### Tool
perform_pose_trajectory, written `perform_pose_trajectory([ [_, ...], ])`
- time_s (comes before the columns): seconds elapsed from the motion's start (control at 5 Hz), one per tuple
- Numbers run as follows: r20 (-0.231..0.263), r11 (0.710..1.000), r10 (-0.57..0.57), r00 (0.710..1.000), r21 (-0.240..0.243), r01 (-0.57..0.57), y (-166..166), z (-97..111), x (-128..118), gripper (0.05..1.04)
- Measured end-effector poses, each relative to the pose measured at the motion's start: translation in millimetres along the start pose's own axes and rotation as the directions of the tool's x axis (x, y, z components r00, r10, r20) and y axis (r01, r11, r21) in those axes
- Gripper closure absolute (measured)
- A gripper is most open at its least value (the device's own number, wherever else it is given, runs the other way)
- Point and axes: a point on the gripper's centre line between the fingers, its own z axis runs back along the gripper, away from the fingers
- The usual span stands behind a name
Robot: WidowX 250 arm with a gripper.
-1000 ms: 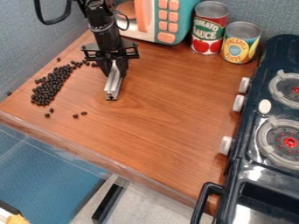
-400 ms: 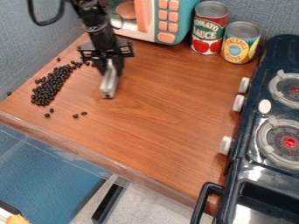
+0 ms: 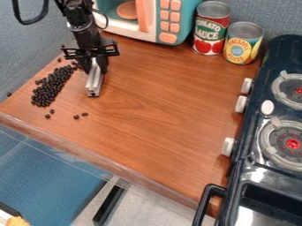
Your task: Sweep into pile
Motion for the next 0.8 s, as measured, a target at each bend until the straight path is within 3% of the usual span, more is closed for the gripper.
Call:
perform_pose_trajectory([
  [0.4, 0.023, 0.996, 0.017, 1.000, 0.087, -0.019, 14.5, 0.6, 3.5, 0.714],
  [0.8, 0.012, 0.994, 0.009, 1.000, 0.109, -0.010, 19.5, 1.2, 2.0, 0.714],
])
